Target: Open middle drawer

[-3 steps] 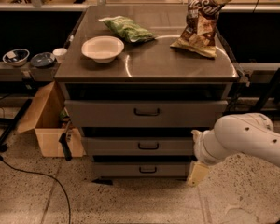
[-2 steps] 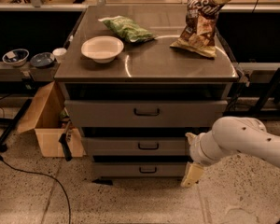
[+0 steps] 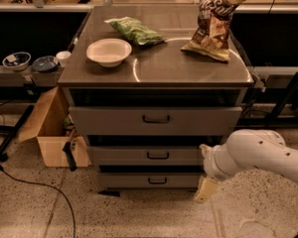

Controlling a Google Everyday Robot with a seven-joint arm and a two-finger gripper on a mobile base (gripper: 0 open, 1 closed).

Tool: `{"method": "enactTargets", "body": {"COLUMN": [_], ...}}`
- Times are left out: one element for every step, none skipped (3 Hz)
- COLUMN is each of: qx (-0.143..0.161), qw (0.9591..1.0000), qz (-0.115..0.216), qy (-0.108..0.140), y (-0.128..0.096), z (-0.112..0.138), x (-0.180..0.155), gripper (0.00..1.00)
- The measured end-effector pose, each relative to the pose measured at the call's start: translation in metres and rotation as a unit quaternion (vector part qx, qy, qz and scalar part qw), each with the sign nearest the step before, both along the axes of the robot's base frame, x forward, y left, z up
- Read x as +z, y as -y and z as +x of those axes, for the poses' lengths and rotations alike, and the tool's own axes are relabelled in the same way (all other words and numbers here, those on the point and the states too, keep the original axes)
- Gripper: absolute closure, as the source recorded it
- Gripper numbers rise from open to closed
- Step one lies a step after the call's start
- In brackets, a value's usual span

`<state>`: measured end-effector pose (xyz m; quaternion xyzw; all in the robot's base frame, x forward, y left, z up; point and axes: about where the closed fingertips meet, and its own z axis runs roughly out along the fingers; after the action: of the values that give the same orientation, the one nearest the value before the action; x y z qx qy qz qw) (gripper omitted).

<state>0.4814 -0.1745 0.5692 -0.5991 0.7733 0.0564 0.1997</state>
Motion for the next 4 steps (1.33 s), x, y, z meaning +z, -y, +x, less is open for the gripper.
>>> {"method": "enactTargets", "body": {"qx": [-0.007,-0.008,-0.001,0.008], "qw": [0.9998,0.9993,0.9985,0.9981], "qz": [0.019,0.036,0.052,0.061], "qy": [-0.005,-0.01,-0.014,-0.012], "y": [-0.01,-0.021,-0.034,-0.047], "z": [0.001,0.006,0.019,0.037], "x": [-0.02,-0.037,-0.052,-0.062], "gripper": [0.0,0.0,0.0,0.0]}}
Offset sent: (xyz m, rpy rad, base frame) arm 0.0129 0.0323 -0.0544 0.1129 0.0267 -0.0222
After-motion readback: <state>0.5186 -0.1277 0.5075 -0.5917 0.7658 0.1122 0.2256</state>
